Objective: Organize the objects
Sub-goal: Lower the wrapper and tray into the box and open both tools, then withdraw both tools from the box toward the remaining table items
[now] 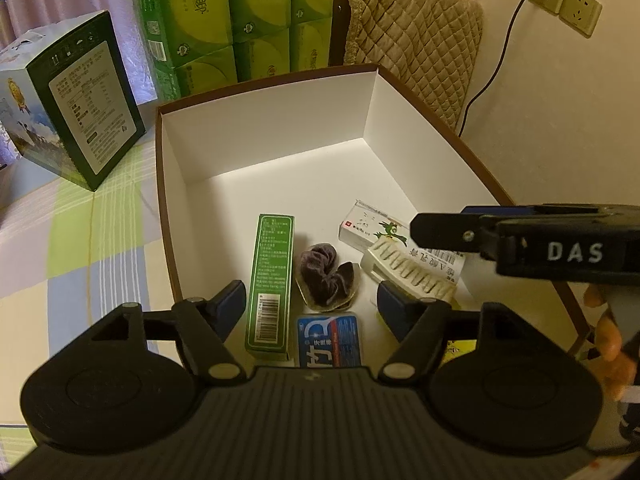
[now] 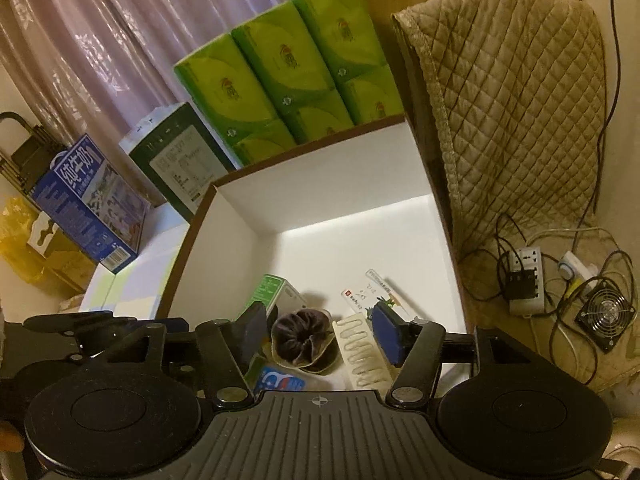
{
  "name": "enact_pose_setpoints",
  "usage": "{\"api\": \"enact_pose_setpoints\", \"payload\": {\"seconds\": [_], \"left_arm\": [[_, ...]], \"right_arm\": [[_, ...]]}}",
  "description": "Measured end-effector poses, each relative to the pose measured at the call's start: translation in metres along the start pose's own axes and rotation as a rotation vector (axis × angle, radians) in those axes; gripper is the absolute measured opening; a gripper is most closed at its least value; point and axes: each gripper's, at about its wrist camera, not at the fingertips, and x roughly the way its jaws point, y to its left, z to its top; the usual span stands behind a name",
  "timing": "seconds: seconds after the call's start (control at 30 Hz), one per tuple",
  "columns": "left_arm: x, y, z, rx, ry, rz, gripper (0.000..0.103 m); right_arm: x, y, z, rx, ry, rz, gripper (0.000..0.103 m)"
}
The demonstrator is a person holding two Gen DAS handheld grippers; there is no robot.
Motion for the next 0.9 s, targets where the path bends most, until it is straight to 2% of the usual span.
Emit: {"api": "enact_pose_setpoints", "payload": {"seconds": [0.2, 0.37, 0.57, 0.9], "left_arm": [[-0.009, -0.001, -0.004, -0.010, -0.010, -0.008, 0.073], [-0.023, -0.004, -0.008, -0.011, -0.029, -0.021, 0.082], [-0.041, -0.006, -0.017, -0.021, -0.039, -0.029, 0.087], [-0.073, -0.010, -0.035, -0.028, -0.064, -0.021, 0.089]], "right_arm": [[-0.017, 0.003, -0.006, 0.000, -0.014, -0.009, 0.061], [-0.033, 0.004, -0.013, 0.013, -0.030, -0.023, 0.066], [-0.053, 0.009, -0.024, 0.028, -0.044, -0.049, 0.072], [-0.082, 0.019, -0.044, 0.030, -0.059, -0.074, 0.078]]}}
